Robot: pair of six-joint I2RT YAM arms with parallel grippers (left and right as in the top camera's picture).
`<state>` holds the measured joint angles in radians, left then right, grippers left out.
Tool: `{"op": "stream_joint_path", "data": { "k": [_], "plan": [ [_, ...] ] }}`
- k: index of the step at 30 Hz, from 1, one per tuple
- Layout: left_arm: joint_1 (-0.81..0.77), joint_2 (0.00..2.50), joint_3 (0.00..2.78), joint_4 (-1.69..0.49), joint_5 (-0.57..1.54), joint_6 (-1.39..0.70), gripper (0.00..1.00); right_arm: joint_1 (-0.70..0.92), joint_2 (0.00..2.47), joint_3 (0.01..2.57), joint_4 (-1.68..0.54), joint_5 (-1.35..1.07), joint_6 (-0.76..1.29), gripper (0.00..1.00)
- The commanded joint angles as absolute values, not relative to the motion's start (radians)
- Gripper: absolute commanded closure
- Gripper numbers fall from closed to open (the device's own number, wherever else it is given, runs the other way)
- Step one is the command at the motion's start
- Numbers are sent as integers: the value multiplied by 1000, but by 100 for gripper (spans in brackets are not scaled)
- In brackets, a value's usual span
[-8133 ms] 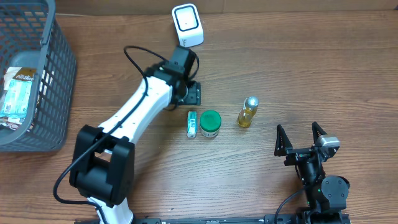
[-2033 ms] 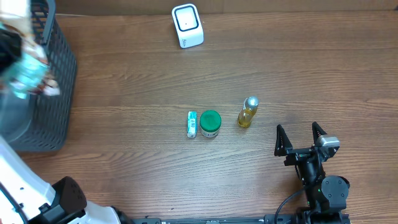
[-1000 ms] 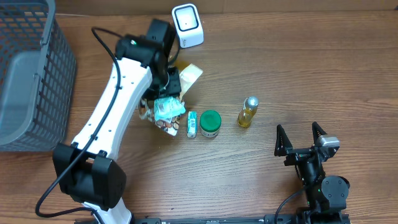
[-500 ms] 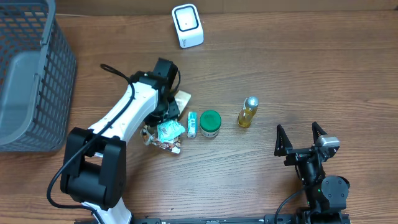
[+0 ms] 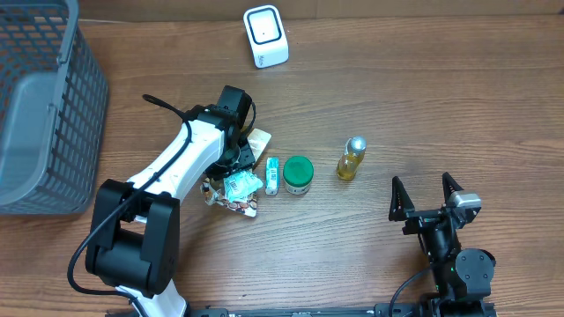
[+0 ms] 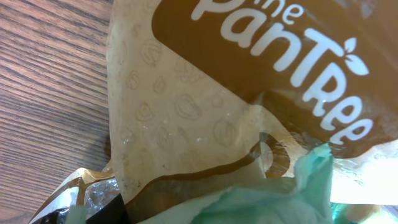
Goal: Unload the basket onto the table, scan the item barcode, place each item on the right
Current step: 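Lift the pouch out and lower it onto the table left of the jar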
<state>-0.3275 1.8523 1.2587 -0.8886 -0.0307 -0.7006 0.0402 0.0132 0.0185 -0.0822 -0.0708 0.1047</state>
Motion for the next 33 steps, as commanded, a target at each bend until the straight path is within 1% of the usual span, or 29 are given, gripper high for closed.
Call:
{"op": "stream_joint_path", "data": {
  "k": [1, 2, 5, 9, 19, 23, 25, 26, 29, 33],
  "plan": [
    [-331, 1861, 1257, -886, -34, -703, 65, 46, 10, 8, -78, -62, 107, 0],
    [-331, 1861, 1257, -886, -33, -702, 61, 46, 10, 8, -78, -62, 107, 0],
    [-331, 1861, 1257, -886, -33, -703, 47, 46, 10, 8, -78, -62, 107, 0],
    [-331, 1861, 1257, -885, -33, -703, 40, 46, 10, 8, -78, -62, 107, 0],
    [-331, 1861, 1257, -884, -33, -702, 40, 46, 10, 8, -78, -62, 107, 0],
    [-326, 1861, 1258, -885, -27, -686, 55, 46, 10, 8, -78, -62, 107, 0],
    [-321, 1861, 1265, -886, -2, -663, 59, 46, 10, 8, -78, -62, 107, 0],
    [-318, 1860, 1272, -887, 15, -651, 62, 46, 10, 8, -78, -62, 107, 0],
    [-299, 1860, 1305, -900, 76, -623, 68, 46, 10, 8, -78, -62, 107, 0],
    [-256, 1860, 1395, -977, 99, -596, 71, 46, 10, 8, -78, -62, 107, 0]
  ]
}}
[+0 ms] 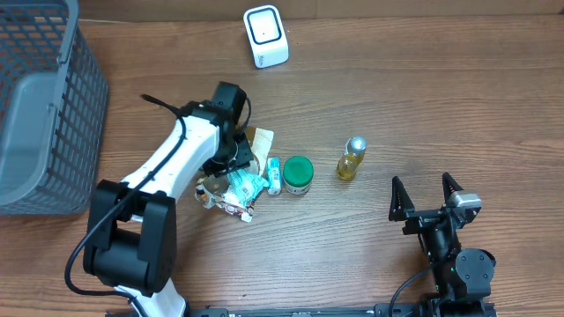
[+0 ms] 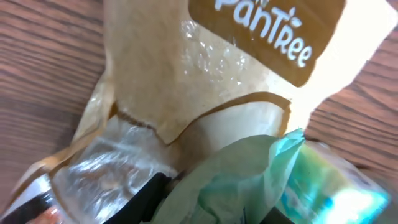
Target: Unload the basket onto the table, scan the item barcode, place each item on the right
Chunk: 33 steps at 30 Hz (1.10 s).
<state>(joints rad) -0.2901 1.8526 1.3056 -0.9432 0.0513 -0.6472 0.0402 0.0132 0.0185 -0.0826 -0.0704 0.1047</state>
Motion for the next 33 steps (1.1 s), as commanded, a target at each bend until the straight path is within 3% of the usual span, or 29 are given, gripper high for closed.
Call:
{"op": "stream_joint_path", "data": {
  "k": [1, 6, 14, 24, 33],
  "plan": [
    [-243, 1860, 1424, -999, 98, -575, 71, 46, 10, 8, -78, -62, 107, 0],
    [-175, 1860, 1551, -1110, 77, -419, 71, 46, 10, 8, -78, -62, 107, 0],
    [-96, 1864, 1545, -1151, -222, -375, 68, 46, 10, 8, -78, -62, 107, 0],
    [-85, 1877, 1394, -977, -236, -163, 66, 46, 10, 8, -78, -62, 107, 0],
    [-86, 1877, 1349, -936, -215, -134, 65, 46, 10, 8, -78, -62, 107, 0]
  ]
}}
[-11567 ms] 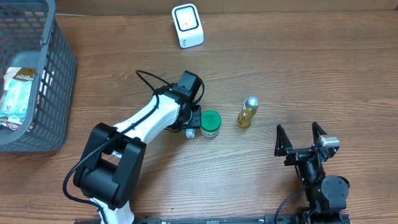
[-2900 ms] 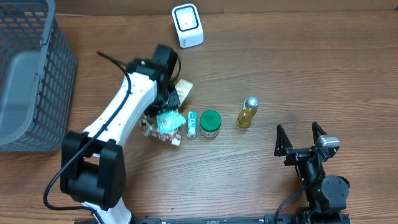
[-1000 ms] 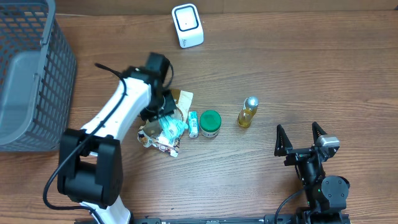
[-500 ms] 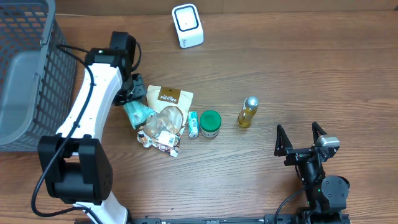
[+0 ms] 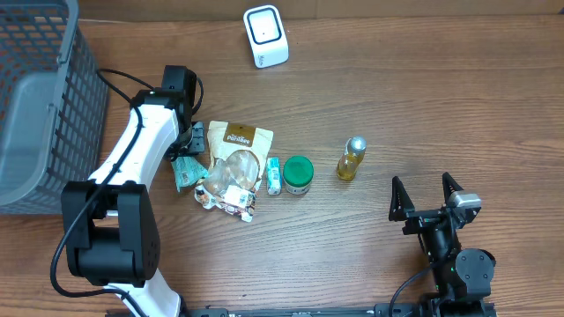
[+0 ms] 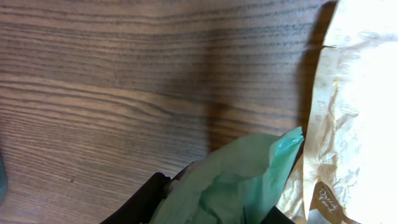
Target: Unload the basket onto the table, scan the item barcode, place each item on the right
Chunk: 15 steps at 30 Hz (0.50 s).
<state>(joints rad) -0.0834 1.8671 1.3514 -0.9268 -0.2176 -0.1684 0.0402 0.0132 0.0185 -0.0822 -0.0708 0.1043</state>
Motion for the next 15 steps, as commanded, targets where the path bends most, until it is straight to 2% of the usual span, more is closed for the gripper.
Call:
{"op": "stream_joint_path", "data": {
  "k": [1, 6, 15],
  "plan": [
    [-86, 1877, 1349, -946, -209, -134, 65, 46, 10, 8, -78, -62, 107, 0],
    [-88, 1877, 1349, -983, -199, -154, 64, 46, 10, 8, -78, -62, 107, 0],
    [-92, 1877, 1349, -983, -52, -157, 63, 46, 10, 8, -78, -62, 107, 0]
  ]
}}
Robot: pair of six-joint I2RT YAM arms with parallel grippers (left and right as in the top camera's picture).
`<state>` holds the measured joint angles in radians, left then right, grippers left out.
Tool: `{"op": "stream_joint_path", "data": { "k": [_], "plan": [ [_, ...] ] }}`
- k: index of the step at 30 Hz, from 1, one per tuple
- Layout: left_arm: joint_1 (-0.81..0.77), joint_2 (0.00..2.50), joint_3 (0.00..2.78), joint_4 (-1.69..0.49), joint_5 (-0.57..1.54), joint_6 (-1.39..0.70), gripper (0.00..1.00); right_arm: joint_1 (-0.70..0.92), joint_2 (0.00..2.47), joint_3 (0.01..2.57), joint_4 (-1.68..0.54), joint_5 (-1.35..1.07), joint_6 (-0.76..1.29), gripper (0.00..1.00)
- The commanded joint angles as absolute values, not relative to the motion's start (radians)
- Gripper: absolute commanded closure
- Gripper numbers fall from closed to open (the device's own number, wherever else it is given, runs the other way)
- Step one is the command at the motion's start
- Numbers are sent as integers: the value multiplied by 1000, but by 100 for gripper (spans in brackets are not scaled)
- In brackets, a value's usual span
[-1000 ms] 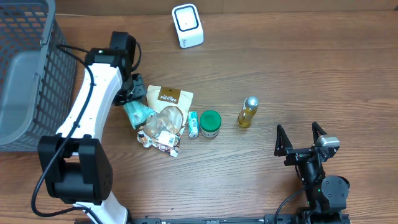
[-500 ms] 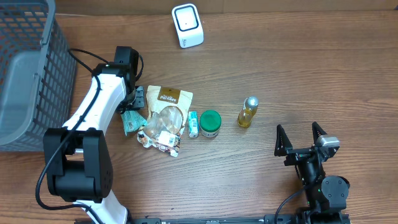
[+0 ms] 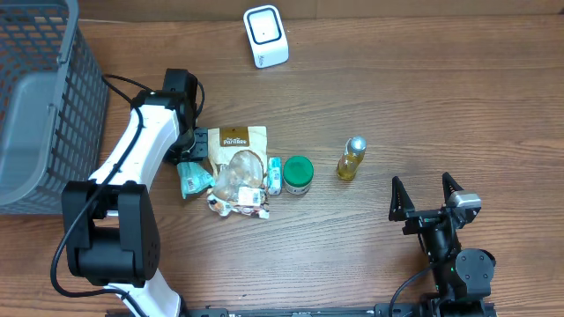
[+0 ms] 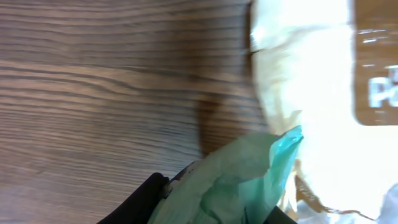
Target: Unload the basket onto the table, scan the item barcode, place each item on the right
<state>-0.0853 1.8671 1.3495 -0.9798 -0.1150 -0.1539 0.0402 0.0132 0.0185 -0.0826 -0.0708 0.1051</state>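
Observation:
My left gripper (image 3: 191, 167) is shut on a crumpled teal packet (image 3: 192, 180), held just left of a brown and cream Pantree pouch (image 3: 240, 157). In the left wrist view the teal packet (image 4: 236, 180) fills the gap between the dark fingers (image 4: 148, 194), with the pouch (image 4: 311, 87) to its right over bare wood. The white barcode scanner (image 3: 265, 36) stands at the back of the table. Near the front right my right gripper (image 3: 426, 197) rests open with nothing in it.
A grey wire basket (image 3: 40, 106) fills the left edge. Right of the pouch lie a small teal-and-white item (image 3: 272, 175), a green-lidded jar (image 3: 298, 174) and a small bottle of yellow liquid (image 3: 352, 158).
The left gripper with the teal packet has shifted slightly down and to the right. The pouch has turned a little, its lower end now further right. The right arm is unchanged.
The left gripper was first down among the pile, at the pouch and teal packet beside the jar. Then it was shut on the teal packet there. Later it held the packet to the left of the pouch, where it stays now.

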Motion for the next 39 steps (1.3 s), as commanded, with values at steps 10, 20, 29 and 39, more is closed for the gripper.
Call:
{"op": "stream_joint_path", "data": {
  "k": [10, 20, 29, 39],
  "plan": [
    [-92, 1877, 1349, -987, -51, -184, 63, 46, 10, 8, -78, -62, 107, 0],
    [-92, 1877, 1349, -989, -62, -195, 64, 46, 10, 8, -78, -62, 107, 0],
    [-92, 1877, 1349, -998, -113, -195, 62, 46, 10, 8, -78, -62, 107, 0],
    [-92, 1877, 1349, -993, -115, -194, 53, 46, 10, 8, -78, -62, 107, 0]
  ]
}}
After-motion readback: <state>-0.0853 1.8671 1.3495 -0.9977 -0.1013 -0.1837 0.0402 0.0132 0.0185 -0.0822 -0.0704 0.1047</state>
